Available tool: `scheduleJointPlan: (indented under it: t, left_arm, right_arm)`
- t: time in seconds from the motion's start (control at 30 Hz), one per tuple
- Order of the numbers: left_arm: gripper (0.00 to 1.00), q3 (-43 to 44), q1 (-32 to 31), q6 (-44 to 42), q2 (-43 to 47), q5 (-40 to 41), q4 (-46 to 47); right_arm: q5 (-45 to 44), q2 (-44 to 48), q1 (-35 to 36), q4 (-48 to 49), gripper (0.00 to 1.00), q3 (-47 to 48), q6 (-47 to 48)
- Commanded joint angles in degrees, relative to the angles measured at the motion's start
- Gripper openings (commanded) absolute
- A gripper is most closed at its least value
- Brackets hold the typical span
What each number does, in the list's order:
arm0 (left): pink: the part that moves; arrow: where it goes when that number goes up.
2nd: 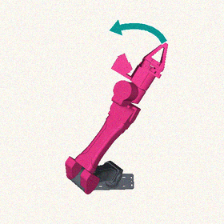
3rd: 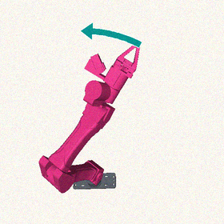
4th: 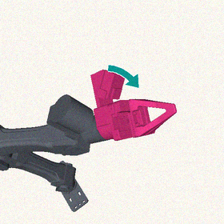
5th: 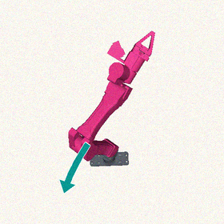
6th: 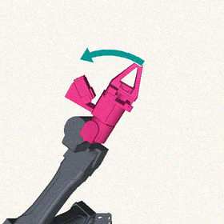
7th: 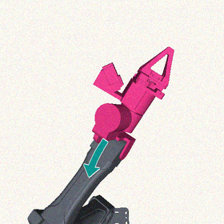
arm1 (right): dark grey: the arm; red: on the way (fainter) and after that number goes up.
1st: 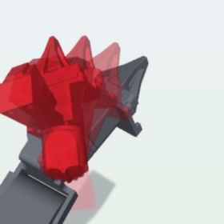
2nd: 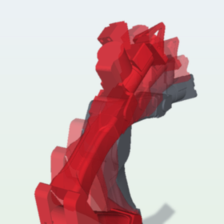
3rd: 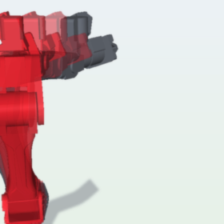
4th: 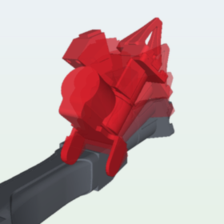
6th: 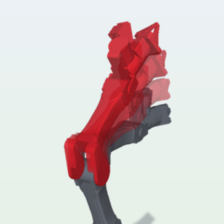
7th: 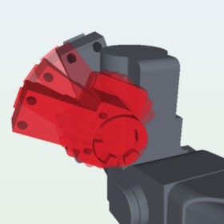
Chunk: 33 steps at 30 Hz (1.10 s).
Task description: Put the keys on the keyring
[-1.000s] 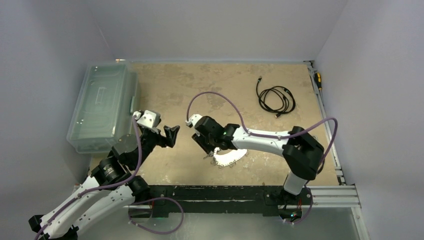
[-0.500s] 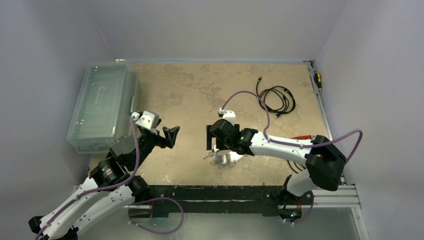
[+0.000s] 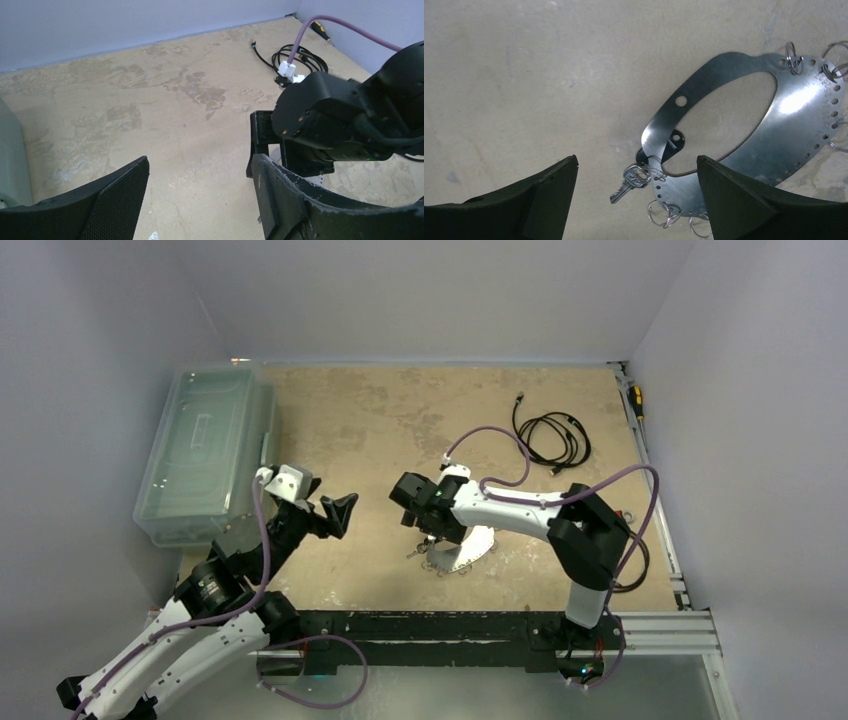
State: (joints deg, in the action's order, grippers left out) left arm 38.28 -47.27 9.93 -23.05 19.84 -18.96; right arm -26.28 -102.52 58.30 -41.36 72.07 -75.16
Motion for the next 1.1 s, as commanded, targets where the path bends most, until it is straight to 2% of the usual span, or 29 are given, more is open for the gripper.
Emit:
scheduleJointPlan:
  t: [0.0,0.1,0.27,0.43,0.57,0.63,0.8,0.9,1.07]
  left_arm:
    - [0.74,1.0,0.3,0.3,0.5,-0.7,1.0]
    - [0.74,0.9,0.4,0.3,0.8,-0.8,1.0]
    - [0.74,0.9,0.4,0.3,0.6,-0.8,1.1]
    - [0.74,0.9,0.4,0.3,0.5,-0.7,1.0]
    - [0.74,0.9,0.4,0.2,0.5,-0.7,1.0]
    - [0.74,0.9,0.4,0.3,0.6,-0.8,1.0]
    - [0.74,0.9,0.3,0.2,0.3,-0.7,1.1]
    - [0.74,0.9,0.3,0.2,0.0,-0.6,1.1]
    - [0.74,0.9,0.4,0.1,-0.3,-0.1,1.0]
  right_arm:
    - [-2.1,-1.6,-1.0,-7.7,0.89,1.6,-7.6]
    - [-2.1,-1.7,-1.6,-5.4,0.86,-1.1,-8.5]
    - [-2.2,-3.7,-3.6,-0.8,0.73,-3.8,-7.0]
    - [-3.6,-7.4,-4.6,0.1,0.68,-1.4,-4.0]
    - [-4.1,-13.9,-4.6,-6.2,0.54,4.1,-3.2]
    - [-2.8,-15.4,-4.6,-5.7,0.47,3.9,-3.1]
    - [0.8,-11.8,-4.6,6.4,0.23,-4.5,-1.7]
    - [1.8,-9.9,-4.6,10.8,0.0,-6.3,1.5]
    - [-1.1,-4.9,-4.6,11.7,0.0,-6.3,6.2]
